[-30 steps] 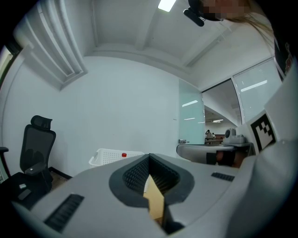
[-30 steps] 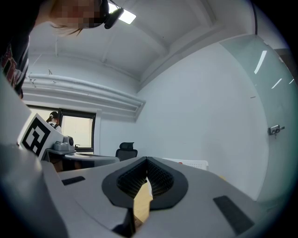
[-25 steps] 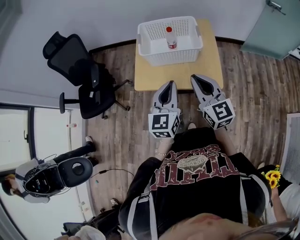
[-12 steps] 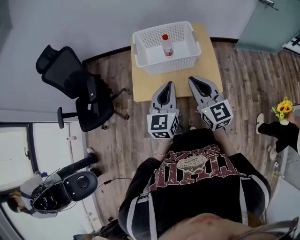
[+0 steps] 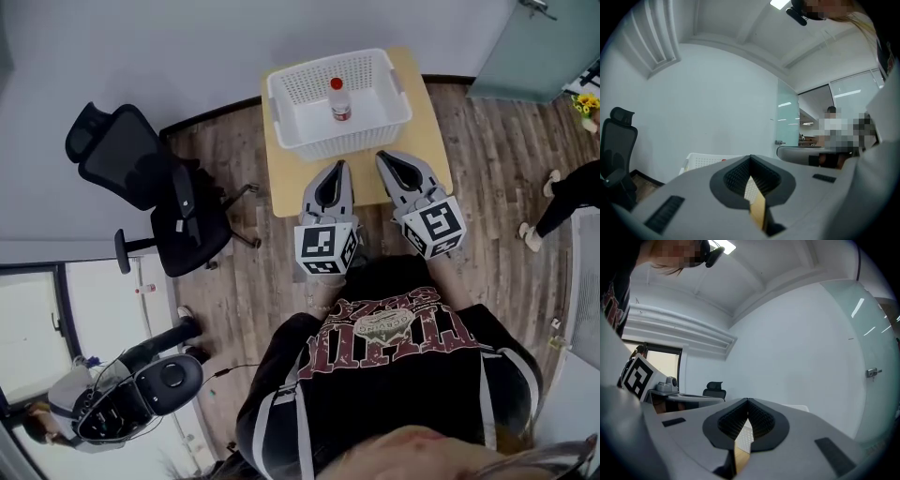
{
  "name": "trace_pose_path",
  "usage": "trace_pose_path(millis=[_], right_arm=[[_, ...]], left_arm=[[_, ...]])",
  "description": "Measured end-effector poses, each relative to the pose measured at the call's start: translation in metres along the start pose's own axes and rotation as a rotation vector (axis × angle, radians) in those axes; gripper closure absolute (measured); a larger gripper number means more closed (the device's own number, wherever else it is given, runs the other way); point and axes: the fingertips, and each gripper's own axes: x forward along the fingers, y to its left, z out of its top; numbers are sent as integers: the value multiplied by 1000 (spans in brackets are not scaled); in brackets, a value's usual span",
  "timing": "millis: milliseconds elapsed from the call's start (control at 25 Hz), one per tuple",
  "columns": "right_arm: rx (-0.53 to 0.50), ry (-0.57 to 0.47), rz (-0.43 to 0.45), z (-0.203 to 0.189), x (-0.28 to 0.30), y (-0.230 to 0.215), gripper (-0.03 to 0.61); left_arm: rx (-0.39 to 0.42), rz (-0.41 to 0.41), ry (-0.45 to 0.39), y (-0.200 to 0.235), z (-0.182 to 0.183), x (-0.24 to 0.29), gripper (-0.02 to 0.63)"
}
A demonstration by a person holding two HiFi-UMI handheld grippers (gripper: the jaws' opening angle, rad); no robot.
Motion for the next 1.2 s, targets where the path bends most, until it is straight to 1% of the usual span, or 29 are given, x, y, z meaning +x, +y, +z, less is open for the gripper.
trace_pose_path(millis=[320, 600, 720, 920, 1200], right_arm=[[-5, -1, -33, 2, 36, -3, 561], [-1, -11, -64, 2, 56, -3, 561], [-3, -10, -82, 1, 59, -3, 561], [-35, 9, -119, -6, 57, -4, 561], [-15, 0, -134, -7, 57, -6, 561]], left_arm=[[-5, -32, 2, 32, 5, 18, 568], [6, -58, 5, 52, 7, 27, 568], [7, -71, 7, 57, 8, 28, 568], [13, -84, 14, 63, 4, 30, 568], [19, -87, 18, 65, 4, 28, 568]])
